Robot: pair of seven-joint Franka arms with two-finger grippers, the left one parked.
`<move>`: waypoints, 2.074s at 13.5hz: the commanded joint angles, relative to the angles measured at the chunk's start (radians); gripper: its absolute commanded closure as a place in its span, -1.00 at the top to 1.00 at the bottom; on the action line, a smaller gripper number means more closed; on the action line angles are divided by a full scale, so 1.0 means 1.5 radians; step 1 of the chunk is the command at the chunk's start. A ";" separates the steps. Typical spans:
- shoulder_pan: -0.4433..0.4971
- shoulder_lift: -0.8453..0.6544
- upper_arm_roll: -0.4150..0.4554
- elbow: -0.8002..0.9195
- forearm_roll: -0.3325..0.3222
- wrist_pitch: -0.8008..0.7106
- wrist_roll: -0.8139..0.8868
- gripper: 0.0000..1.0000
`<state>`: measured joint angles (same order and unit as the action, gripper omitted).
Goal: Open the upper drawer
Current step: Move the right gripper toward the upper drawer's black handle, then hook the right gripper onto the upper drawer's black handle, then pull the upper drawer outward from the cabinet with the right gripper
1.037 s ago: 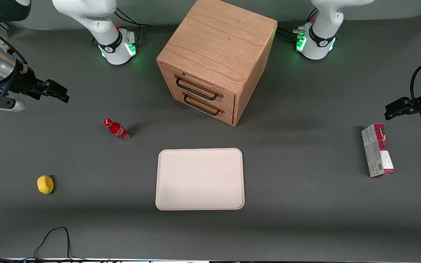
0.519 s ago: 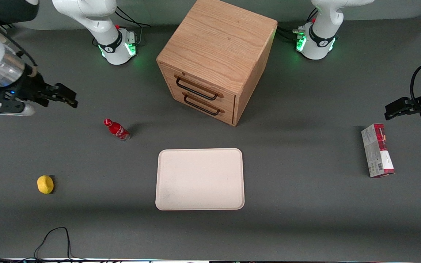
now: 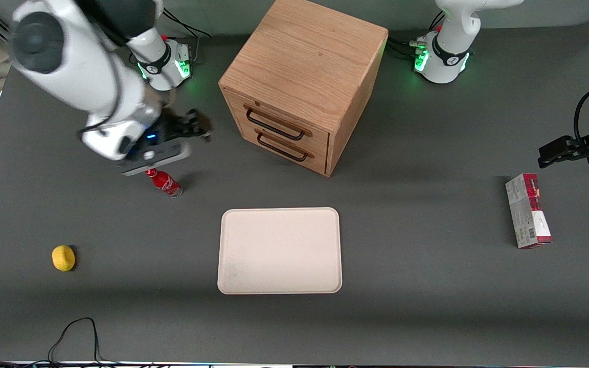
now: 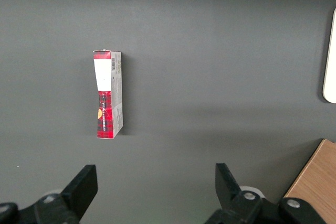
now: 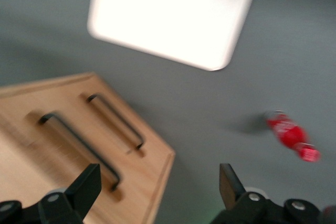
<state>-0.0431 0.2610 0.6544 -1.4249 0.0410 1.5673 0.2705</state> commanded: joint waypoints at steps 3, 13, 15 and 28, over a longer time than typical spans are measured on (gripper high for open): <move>0.008 0.055 0.088 0.023 0.002 -0.018 -0.206 1.00; 0.005 0.104 0.109 -0.112 -0.004 0.149 -0.328 1.00; 0.005 0.105 0.109 -0.136 -0.005 0.170 -0.332 1.00; 0.001 0.156 0.103 -0.159 -0.103 0.260 -0.354 1.00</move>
<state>-0.0357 0.4673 0.8055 -1.7104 -0.0934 1.9565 -0.2396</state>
